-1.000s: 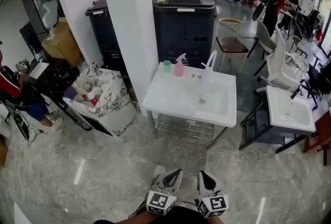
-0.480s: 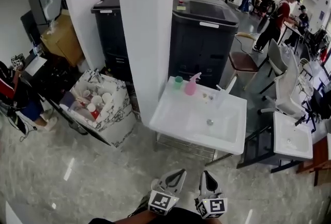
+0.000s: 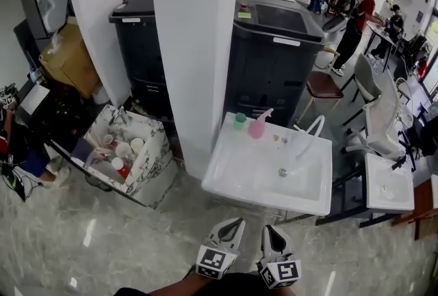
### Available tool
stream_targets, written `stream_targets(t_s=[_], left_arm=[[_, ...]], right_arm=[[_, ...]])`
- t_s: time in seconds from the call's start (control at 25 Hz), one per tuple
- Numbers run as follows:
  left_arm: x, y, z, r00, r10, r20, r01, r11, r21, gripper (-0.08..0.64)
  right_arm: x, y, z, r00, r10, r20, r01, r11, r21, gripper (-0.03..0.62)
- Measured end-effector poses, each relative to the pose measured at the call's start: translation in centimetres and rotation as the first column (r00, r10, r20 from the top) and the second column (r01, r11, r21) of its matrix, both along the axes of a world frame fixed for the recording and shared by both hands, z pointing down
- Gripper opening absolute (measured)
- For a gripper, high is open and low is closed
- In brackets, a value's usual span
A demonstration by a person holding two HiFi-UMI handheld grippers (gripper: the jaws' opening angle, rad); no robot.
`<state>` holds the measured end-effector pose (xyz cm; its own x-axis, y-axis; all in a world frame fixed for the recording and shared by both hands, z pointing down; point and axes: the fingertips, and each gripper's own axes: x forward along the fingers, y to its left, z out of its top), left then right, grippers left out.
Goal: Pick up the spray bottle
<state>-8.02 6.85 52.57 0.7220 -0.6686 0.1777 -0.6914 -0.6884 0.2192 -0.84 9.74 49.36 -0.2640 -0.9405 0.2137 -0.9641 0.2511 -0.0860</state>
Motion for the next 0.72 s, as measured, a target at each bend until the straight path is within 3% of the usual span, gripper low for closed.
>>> stream_targets(t_s=[0.16,0.32,0.52,0.72], left_arm=[[-1.3,-3.7,-0.9,0.999,-0.021,-0.032,0.021,1.0,0.013,0.015],[-1.7,-5.1,-0.9,1.0,-0.009,-0.018,0.009,1.0,0.026,0.015],[-0.2,-5.9,-0.2,0.999,0.038,0.008,-0.038,0.999,0.018,0.015],[0.6,-9.5,-0.1,1.0,0.013,0.016,-0.013,0.999,0.038,0.017]], right_arm=[[0.1,-1.9,0.5,0.999,0.033,-0.004,-0.034,0.999,-0.033,-0.002],[-0.3,-3.5,0.9,0.999,0.042,0.028,-0.041,0.999,-0.035,-0.002],[-1.3,-6.2,1.5,0.999,-0.005,0.033,0.006,1.0,-0.022,-0.002],[0.1,-10.8,2.1,0.998,-0.007,0.063,0.008,1.0,-0.007,-0.002]])
